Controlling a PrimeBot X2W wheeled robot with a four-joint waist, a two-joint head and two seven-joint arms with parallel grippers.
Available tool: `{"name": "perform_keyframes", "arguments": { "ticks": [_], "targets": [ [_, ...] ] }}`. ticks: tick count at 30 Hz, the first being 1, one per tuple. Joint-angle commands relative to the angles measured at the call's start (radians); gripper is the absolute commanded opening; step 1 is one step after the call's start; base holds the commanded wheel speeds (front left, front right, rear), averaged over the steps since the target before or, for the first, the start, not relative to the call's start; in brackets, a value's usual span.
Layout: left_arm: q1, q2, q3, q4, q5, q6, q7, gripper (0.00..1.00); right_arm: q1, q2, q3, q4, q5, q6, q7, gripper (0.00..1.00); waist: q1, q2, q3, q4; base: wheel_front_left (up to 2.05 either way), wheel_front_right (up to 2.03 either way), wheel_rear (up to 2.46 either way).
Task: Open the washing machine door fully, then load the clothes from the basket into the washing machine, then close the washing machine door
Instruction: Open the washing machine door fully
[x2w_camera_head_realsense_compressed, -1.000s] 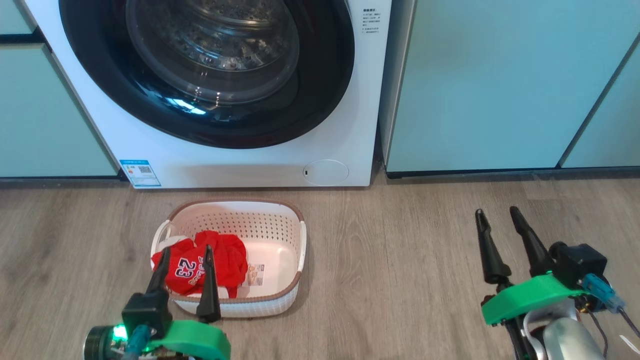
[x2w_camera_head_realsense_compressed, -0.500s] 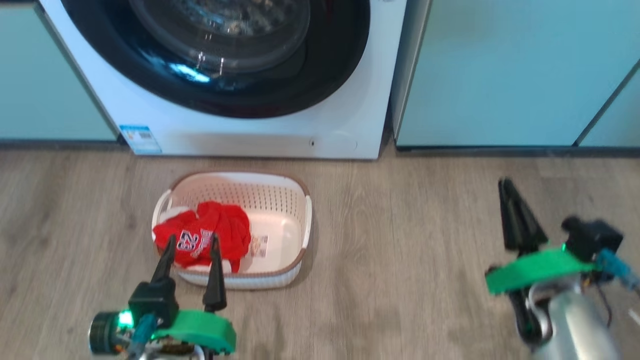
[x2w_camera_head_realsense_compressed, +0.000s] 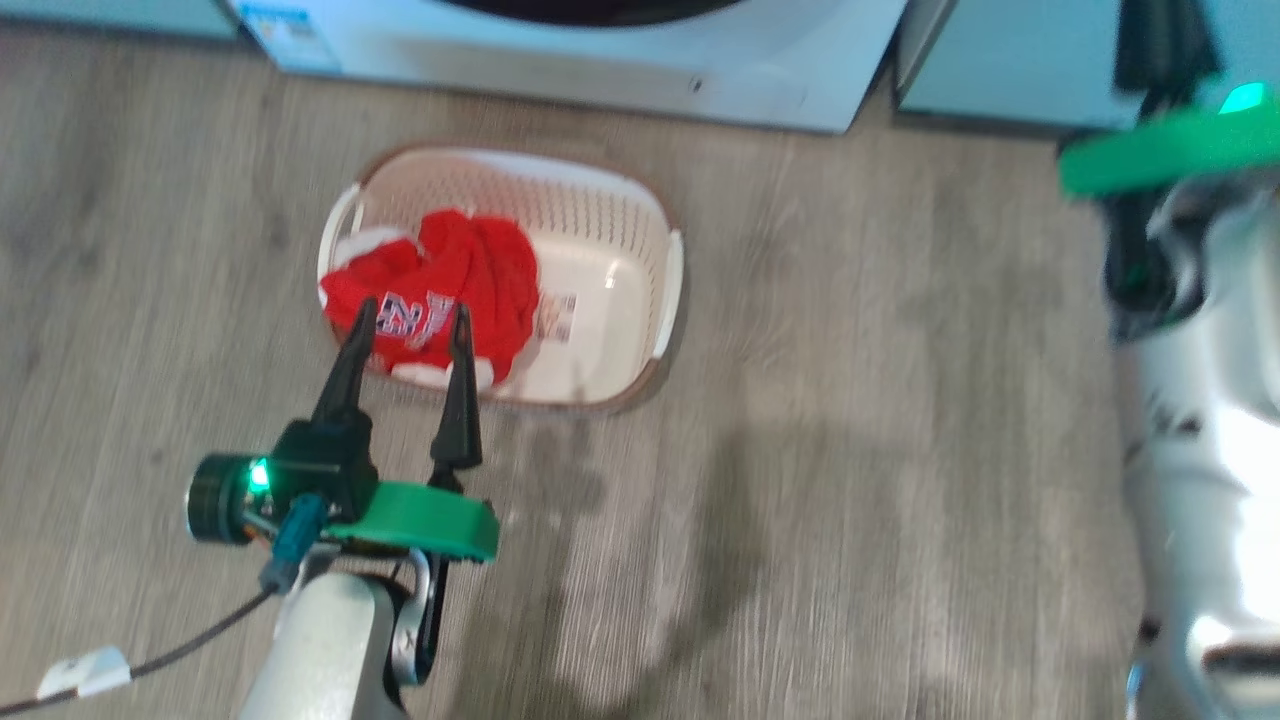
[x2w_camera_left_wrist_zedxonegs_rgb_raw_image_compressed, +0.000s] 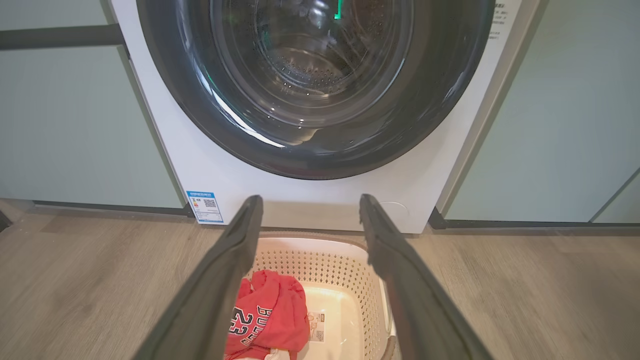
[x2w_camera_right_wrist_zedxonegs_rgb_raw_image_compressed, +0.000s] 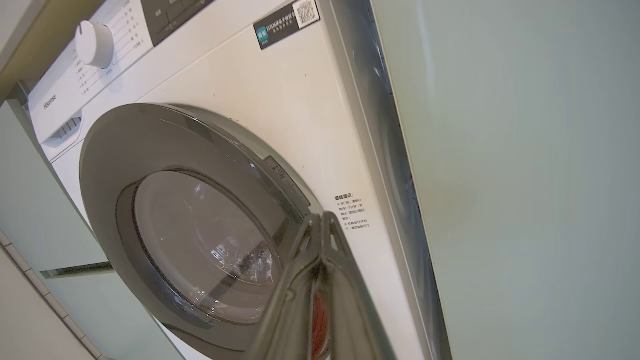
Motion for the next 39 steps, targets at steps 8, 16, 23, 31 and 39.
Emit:
{"name": "perform_keyframes", "arguments": {
  "ticks": [8,16,23,31,39],
  "targets": [
    [-0.119,0.004,-0.019,-0.044,-0.022,0.025,-0.013,1.00,-0.346,-0.028,-0.024,0.112,0.186,0.000,0.147,0.00,-0.0003,0.0000,0.180,0.093,0.00,0.00,0.00],
    [-0.165,0.004,-0.052,-0.054,-0.032,0.043,-0.013,1.00,-0.603,-0.026,-0.084,0.274,0.293,0.000,0.289,0.00,-0.0003,0.0000,0.238,0.121,0.00,0.00,0.00],
    [-0.181,0.004,-0.069,-0.051,-0.038,0.048,-0.013,1.00,-0.746,-0.030,-0.104,0.392,0.304,0.000,0.354,0.00,-0.0003,0.0000,0.260,0.136,0.00,0.00,0.00],
    [-0.185,0.004,-0.098,-0.047,-0.049,0.059,-0.013,1.00,-0.854,-0.033,-0.137,0.524,0.376,0.000,0.467,0.00,-0.0003,0.0000,0.265,0.151,0.00,0.00,0.00],
    [-0.186,0.004,-0.111,-0.036,-0.042,0.061,-0.013,1.00,-0.891,-0.040,-0.155,0.556,0.481,0.000,0.554,0.00,-0.0003,0.0000,0.263,0.164,0.00,0.00,0.00]
  ]
}}
